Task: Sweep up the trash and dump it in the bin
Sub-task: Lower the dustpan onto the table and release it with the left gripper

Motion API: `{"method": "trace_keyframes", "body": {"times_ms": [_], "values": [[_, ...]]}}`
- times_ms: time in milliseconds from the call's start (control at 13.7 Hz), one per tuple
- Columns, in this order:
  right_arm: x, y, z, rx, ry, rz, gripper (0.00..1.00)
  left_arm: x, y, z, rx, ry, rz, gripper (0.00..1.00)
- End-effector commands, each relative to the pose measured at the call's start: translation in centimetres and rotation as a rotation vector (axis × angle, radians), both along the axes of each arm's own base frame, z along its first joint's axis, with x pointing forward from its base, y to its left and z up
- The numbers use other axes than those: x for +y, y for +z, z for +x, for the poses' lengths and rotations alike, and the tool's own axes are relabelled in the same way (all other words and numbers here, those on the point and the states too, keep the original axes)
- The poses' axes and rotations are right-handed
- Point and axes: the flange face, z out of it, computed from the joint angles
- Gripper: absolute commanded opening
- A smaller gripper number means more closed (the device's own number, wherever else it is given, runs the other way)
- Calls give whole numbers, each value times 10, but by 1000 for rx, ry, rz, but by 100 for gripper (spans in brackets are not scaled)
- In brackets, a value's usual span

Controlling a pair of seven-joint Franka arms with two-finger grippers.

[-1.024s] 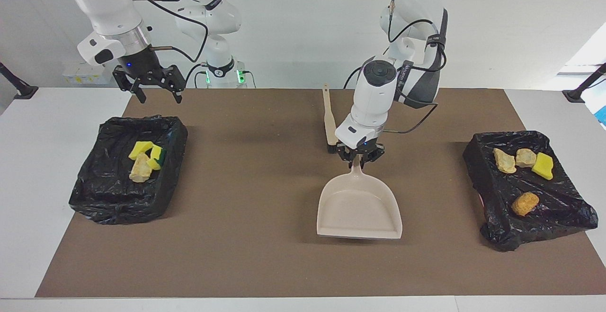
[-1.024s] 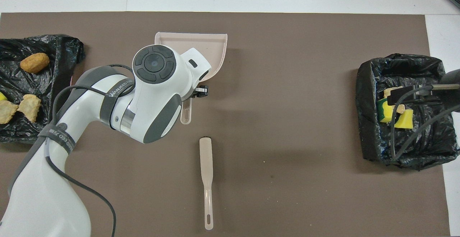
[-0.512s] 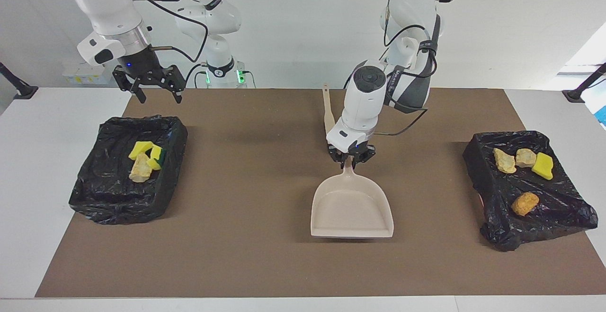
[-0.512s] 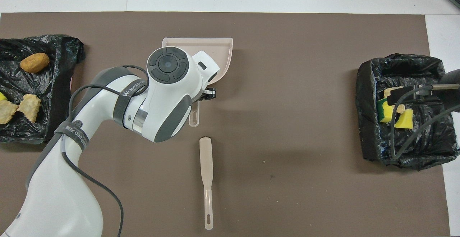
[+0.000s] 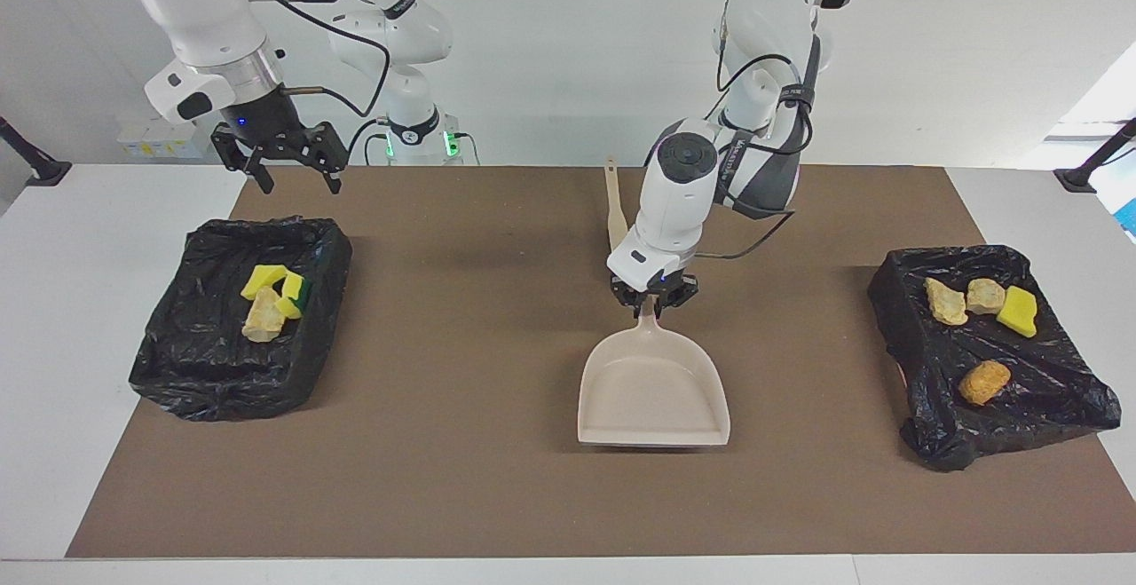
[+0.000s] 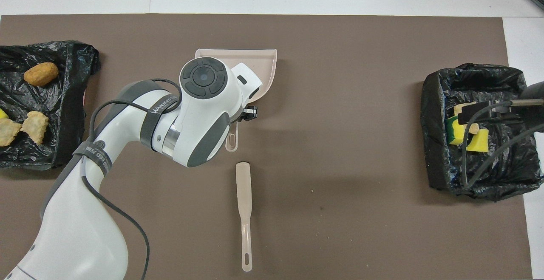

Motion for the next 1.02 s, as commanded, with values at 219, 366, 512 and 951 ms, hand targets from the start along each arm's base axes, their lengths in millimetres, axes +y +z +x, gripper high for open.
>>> {"method": "trace_keyframes", "body": {"times_ms": [219,366,512,951], "values": [[-2,0,-2,-5,20,5,100,-4,-8,-3,6,8,-4,26],[-2,0,-2,-5,19,6,100,-5,-10,-4,6,6,-4,39],[-2,0,-2,-5,20,6,100,-6,-13,-6,2,4,-6,55],[-2,0,-2,-5,20,6,100,-9,-5,-5,-15,-13,-5,100]]}}
